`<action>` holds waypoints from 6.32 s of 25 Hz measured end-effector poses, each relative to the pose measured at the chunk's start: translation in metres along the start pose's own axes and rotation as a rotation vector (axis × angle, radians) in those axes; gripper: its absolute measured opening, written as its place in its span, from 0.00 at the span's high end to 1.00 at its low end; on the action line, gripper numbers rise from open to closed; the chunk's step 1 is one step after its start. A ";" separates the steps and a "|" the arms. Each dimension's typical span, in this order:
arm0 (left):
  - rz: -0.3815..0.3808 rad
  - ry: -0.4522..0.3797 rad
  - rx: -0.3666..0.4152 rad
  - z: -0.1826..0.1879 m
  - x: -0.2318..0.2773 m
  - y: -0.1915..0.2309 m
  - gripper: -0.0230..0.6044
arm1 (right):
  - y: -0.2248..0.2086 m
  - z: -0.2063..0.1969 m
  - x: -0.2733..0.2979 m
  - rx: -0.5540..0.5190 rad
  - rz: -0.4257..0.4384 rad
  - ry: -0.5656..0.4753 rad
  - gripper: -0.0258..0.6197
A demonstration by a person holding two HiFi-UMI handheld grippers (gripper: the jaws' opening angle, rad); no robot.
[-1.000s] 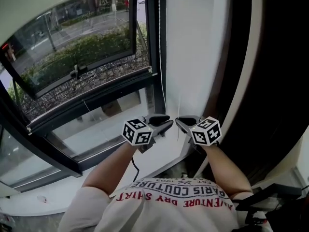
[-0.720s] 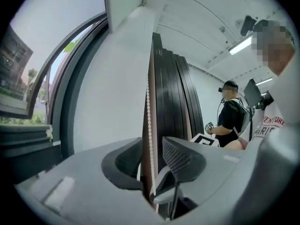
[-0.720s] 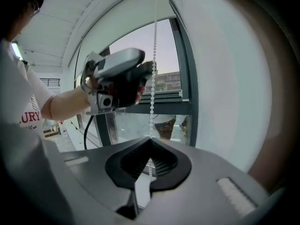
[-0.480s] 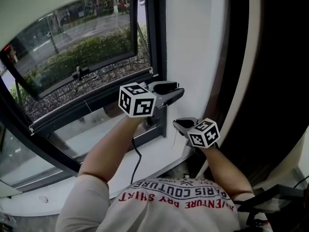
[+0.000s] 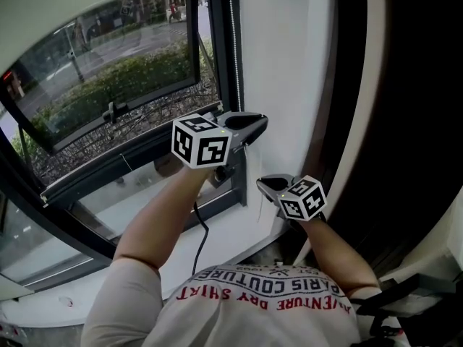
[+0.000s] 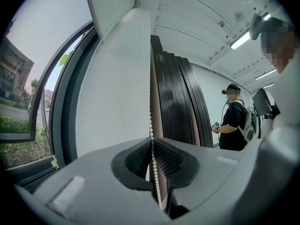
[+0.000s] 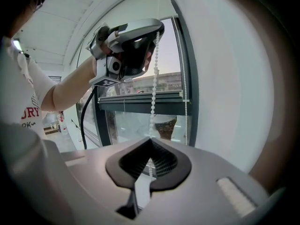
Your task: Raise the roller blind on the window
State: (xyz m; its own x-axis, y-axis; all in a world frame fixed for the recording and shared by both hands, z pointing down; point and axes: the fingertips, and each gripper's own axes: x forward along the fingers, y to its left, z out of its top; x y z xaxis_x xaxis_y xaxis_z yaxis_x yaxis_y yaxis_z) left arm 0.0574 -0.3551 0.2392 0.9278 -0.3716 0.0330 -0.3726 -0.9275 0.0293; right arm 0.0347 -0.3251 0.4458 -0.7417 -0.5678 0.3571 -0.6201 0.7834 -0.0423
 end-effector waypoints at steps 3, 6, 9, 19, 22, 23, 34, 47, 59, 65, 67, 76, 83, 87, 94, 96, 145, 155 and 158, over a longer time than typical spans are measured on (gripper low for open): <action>-0.018 0.012 -0.032 -0.001 0.004 0.001 0.95 | -0.003 -0.001 0.000 0.004 0.001 0.000 0.95; -0.011 0.027 -0.023 -0.002 0.007 0.005 0.96 | -0.008 -0.001 -0.001 0.009 -0.005 -0.005 0.95; 0.020 0.033 0.027 -0.003 0.009 0.010 0.96 | -0.012 -0.001 0.000 0.002 -0.016 -0.011 0.95; 0.032 0.067 -0.025 -0.055 0.019 0.018 0.96 | -0.023 -0.051 0.011 0.105 0.000 0.034 0.95; 0.031 0.080 -0.026 -0.073 0.021 0.016 0.96 | -0.023 -0.069 0.016 0.110 0.006 0.067 0.95; 0.030 0.082 -0.032 -0.079 0.021 0.016 0.96 | -0.022 -0.075 0.018 0.117 0.009 0.075 0.95; 0.044 0.132 -0.087 -0.152 0.020 0.009 0.96 | -0.013 -0.147 0.031 0.182 0.049 0.200 0.95; 0.035 0.135 -0.138 -0.193 0.020 -0.006 0.96 | -0.016 -0.190 0.026 0.279 0.027 0.259 0.95; 0.047 0.108 -0.146 -0.190 0.000 -0.015 0.96 | -0.034 -0.119 -0.019 0.295 -0.041 0.118 0.79; 0.053 0.107 -0.142 -0.190 -0.006 -0.019 0.95 | -0.023 0.017 -0.055 0.215 0.027 -0.150 0.77; 0.048 0.108 -0.137 -0.190 -0.006 -0.022 0.95 | -0.018 0.058 -0.067 0.184 0.049 -0.227 0.77; 0.016 0.113 -0.128 -0.190 -0.002 -0.035 0.95 | -0.011 0.165 -0.088 0.074 0.075 -0.370 0.76; -0.010 0.131 -0.122 -0.187 0.002 -0.042 0.95 | -0.001 0.185 -0.074 -0.008 0.073 -0.334 0.79; -0.014 0.137 -0.124 -0.188 0.002 -0.041 0.95 | -0.006 0.179 -0.068 -0.016 0.050 -0.306 0.93; -0.010 0.140 -0.120 -0.190 0.003 -0.035 0.95 | -0.006 0.178 -0.064 -0.034 0.048 -0.282 0.95; -0.010 0.141 -0.123 -0.192 0.004 -0.034 0.95 | -0.006 0.178 -0.063 -0.047 0.038 -0.279 0.95; -0.075 0.163 -0.110 -0.158 -0.027 -0.002 0.84 | -0.017 0.016 -0.010 0.032 -0.032 -0.043 0.95; -0.155 -0.073 -0.078 -0.010 -0.017 0.001 0.77 | -0.003 0.019 -0.007 0.019 -0.005 -0.040 0.95; -0.168 -0.094 -0.074 0.008 -0.012 0.000 0.77 | 0.000 0.019 -0.005 0.014 -0.001 -0.037 0.95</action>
State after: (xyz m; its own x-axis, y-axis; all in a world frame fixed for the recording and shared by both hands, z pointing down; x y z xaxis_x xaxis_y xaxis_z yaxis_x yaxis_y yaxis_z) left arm 0.0462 -0.3512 0.2305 0.9734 -0.2173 -0.0720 -0.2098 -0.9726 0.1003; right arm 0.0335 -0.3270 0.4265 -0.7502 -0.5775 0.3221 -0.6238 0.7797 -0.0550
